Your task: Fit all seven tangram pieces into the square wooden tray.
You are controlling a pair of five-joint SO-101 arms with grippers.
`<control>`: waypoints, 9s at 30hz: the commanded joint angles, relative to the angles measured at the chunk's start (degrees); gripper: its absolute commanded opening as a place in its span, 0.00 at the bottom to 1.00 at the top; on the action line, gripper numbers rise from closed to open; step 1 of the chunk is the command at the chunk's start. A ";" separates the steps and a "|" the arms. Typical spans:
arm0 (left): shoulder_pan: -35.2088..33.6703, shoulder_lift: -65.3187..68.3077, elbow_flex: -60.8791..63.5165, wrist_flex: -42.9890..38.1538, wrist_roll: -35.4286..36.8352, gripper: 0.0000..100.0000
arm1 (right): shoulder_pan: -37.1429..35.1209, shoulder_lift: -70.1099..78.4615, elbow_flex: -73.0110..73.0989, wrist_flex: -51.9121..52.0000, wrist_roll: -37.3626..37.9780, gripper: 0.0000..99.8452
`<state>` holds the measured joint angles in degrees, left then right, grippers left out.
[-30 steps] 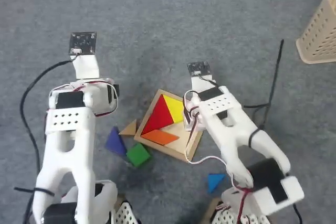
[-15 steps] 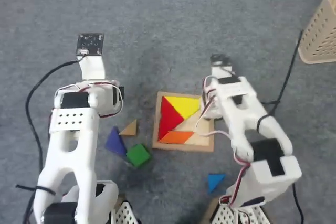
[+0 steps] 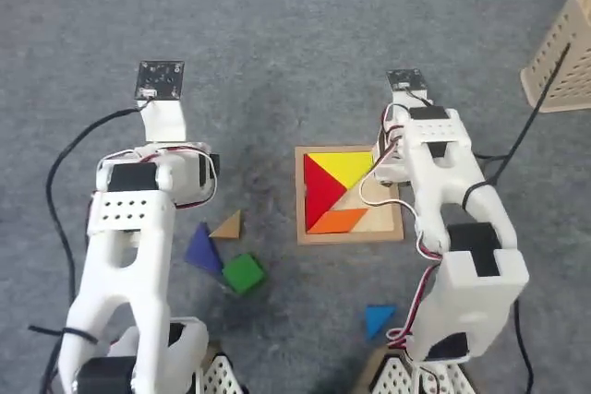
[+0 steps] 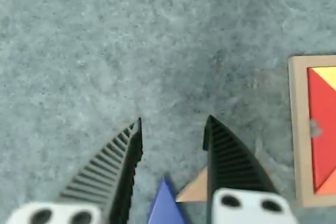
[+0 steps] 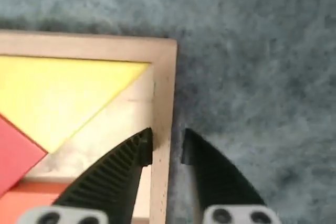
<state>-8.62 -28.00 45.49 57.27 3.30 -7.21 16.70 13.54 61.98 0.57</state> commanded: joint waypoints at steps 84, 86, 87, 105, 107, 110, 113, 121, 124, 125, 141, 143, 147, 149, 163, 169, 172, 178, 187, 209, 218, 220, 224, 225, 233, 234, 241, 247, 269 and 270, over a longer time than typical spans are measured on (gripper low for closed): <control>15.65 24.70 -22.20 20.48 -34.46 0.01 | 24.66 -51.91 57.93 -11.56 21.71 0.08; 20.40 25.32 -26.68 21.71 -31.56 0.01 | 24.66 -52.00 58.02 -11.65 21.71 0.08; 23.03 25.41 -28.35 21.54 -30.51 0.01 | 24.66 -52.09 58.11 -11.65 21.71 0.08; 40.88 45.54 -40.13 7.82 -26.81 0.02 | 24.92 -52.53 58.90 -13.23 21.63 0.08; 41.67 45.63 -40.04 7.82 -26.81 0.02 | 24.92 -52.70 58.90 -13.23 21.63 0.08; 43.69 45.71 -40.04 9.05 -26.81 0.02 | 24.92 -55.60 59.96 -13.58 21.54 0.05; 44.84 45.98 -40.04 9.41 -26.81 0.02 | 24.84 -61.23 63.03 -14.81 21.63 0.00; 44.84 46.07 -40.04 10.90 -26.90 0.02 | 24.75 -77.49 70.95 -14.64 22.15 0.03; 44.84 46.15 -39.96 10.81 -27.96 0.02 | 24.57 -81.98 72.62 -13.32 22.15 0.03; 44.84 46.15 -39.69 10.81 -28.22 0.02 | 24.57 -83.21 73.05 -12.62 22.15 0.03; 43.25 46.15 -38.64 9.32 -28.40 0.11 | 24.48 -86.02 74.11 -11.12 22.15 0.03; 42.29 46.15 -38.73 8.00 -28.13 0.11 | 24.48 -86.02 74.11 -11.12 22.15 0.03; 40.79 46.07 -38.46 5.80 -27.25 0.11 | 24.48 -86.02 74.11 -11.12 22.15 0.03; 40.79 45.45 -38.46 7.21 -26.64 0.11 | 24.48 -86.02 74.11 -11.21 22.15 0.03; 47.12 46.68 -33.27 1.76 -26.55 0.16 | 24.48 -86.02 74.11 -11.21 22.15 0.03; 47.12 48.53 -35.65 1.85 -26.46 0.16 | 24.48 -86.02 74.11 -11.21 22.24 0.03; 47.12 48.44 -35.74 0.70 -25.14 0.16 | 24.48 -86.02 74.11 -11.21 22.24 0.03; 47.12 48.88 -35.74 -1.93 -23.21 0.16 | 24.48 -86.02 74.11 -11.21 22.24 0.03; 43.78 48.44 -38.29 -2.55 -20.04 0.19 | 24.48 -86.02 74.11 -11.30 22.24 0.03; 44.40 60.48 -51.12 6.07 -21.98 0.19 | 24.48 -86.02 74.11 -11.38 22.24 0.03; 44.22 65.23 -57.45 12.66 -24.00 0.12 | 24.48 -86.02 74.11 -11.38 22.24 0.03; 44.40 65.23 -57.45 12.66 -24.00 0.09 | 24.48 -86.02 74.11 -11.38 22.24 0.03; 44.31 65.14 -57.54 12.75 -24.00 0.07 | 24.48 -86.02 74.11 -11.38 22.24 0.03; 44.13 65.14 -57.54 12.75 -24.00 0.06 | 24.48 -86.02 74.11 -11.38 22.24 0.03; 43.34 55.03 -56.48 16.97 -24.00 0.03 | 24.48 -86.02 74.11 -11.47 22.24 0.03; 42.73 53.45 -55.69 17.14 -24.00 0.03 | 24.48 -86.02 74.11 -11.47 22.24 0.03; 36.04 46.33 -51.47 17.41 -23.91 0.03 | 24.48 -86.02 74.11 -11.47 22.24 0.03; 34.11 45.27 -49.45 16.70 -25.23 0.03 | 24.57 -86.20 74.20 -11.47 22.24 0.03; -22.68 41.05 -34.42 13.19 -17.49 0.12 | 4.09 -62.90 33.76 5.41 17.85 0.09; -24.18 41.05 -32.40 11.60 -17.49 0.12 | 2.95 -57.98 29.63 5.67 17.23 0.09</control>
<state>-25.49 17.01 6.90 75.03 -11.65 -0.44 -53.63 56.53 66.90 20.26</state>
